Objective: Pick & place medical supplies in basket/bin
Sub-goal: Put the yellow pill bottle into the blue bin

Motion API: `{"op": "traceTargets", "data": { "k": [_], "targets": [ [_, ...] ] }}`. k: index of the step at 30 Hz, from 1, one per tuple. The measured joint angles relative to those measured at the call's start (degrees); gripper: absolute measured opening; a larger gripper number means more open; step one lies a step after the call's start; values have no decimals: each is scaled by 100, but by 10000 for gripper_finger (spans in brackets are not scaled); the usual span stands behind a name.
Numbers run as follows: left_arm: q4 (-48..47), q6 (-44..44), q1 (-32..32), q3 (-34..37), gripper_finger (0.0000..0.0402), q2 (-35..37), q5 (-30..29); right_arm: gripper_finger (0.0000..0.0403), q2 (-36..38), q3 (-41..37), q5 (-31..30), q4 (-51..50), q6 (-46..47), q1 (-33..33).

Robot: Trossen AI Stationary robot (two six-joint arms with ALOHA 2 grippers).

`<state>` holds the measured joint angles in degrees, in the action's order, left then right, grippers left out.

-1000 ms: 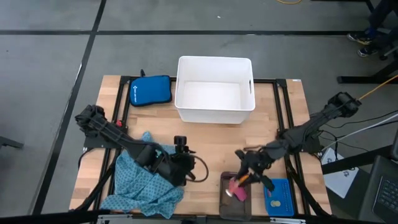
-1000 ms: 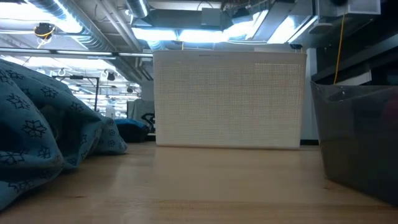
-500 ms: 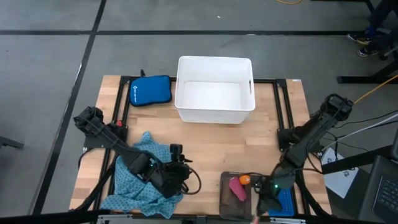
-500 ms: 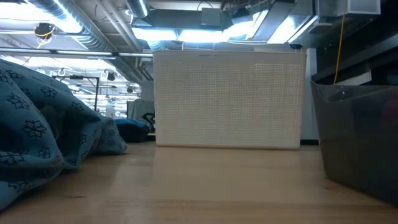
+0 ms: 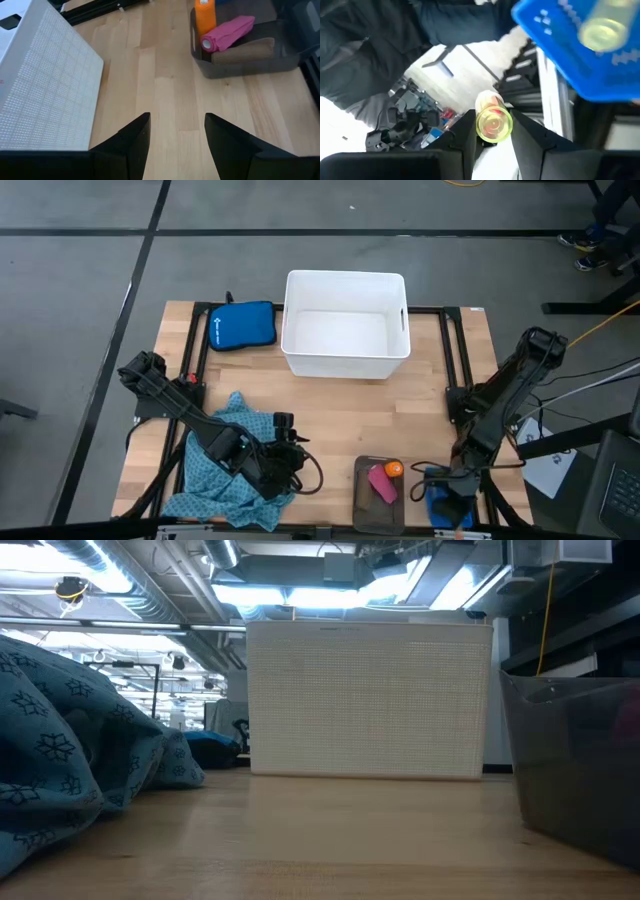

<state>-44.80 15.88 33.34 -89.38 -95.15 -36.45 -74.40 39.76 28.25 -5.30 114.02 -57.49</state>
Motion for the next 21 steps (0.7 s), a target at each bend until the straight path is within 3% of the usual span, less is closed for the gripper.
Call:
{"op": "traceTargets", "data": {
  "k": [10,16,21],
  "targets": [
    [0,-8,-11,0,184,0,0,100,708,-1,-94,-2066,-230,29],
    [0,-8,-11,0,184,0,2,101,703,1,-493,-2435,-784,208],
    [0,-8,-11,0,184,0,2,101,702,1,-484,-2792,-950,264]
  ]
}}
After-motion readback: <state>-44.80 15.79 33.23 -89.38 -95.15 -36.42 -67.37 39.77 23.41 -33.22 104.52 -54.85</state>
